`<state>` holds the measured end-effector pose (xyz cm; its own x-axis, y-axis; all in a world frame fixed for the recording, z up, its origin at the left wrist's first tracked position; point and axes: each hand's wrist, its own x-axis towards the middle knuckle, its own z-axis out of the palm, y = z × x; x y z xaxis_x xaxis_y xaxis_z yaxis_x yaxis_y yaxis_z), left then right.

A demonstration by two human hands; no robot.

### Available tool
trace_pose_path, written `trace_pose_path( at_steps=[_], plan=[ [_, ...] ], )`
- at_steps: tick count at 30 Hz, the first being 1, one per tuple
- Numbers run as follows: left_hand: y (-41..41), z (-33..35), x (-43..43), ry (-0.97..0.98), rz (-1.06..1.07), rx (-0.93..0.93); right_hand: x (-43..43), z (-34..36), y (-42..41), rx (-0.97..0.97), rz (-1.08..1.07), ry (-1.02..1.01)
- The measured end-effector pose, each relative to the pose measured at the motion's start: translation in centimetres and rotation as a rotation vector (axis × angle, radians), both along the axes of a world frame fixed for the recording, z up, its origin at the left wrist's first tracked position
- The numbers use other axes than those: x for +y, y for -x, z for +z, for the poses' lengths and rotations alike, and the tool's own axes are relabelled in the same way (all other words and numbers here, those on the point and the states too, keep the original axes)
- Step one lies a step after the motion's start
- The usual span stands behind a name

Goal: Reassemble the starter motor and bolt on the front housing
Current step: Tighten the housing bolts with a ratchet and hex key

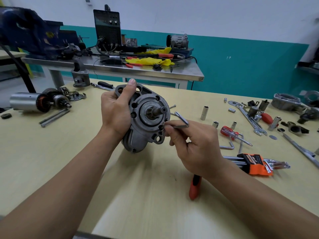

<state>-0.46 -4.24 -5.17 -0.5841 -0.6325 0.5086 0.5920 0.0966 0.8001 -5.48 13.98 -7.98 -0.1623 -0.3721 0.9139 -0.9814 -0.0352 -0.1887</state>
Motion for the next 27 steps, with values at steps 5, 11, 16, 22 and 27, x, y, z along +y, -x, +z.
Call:
trace_pose_path(
  at_steps=[5,11,16,22,27],
  plan=[
    [0.1,0.0,0.3,-0.013,0.041,0.015,-0.6,-0.1,-0.2,0.054,-0.129,0.106],
    [0.2,-0.6,1.1,-0.012,0.221,0.041,-0.5,0.9,-0.2,-0.313,-0.030,0.093],
    [0.2,-0.7,1.6,0.015,0.339,0.030,-0.5,1.6,-0.6,-0.514,-0.013,-0.024],
    [0.4,-0.9,1.7,0.044,0.389,0.031,-0.2,2.8,-0.6,-0.590,-0.021,-0.168],
    [0.3,-0.9,1.6,0.034,0.381,0.021,1.0,3.8,-1.2,-0.713,0.169,-0.245]
  ],
)
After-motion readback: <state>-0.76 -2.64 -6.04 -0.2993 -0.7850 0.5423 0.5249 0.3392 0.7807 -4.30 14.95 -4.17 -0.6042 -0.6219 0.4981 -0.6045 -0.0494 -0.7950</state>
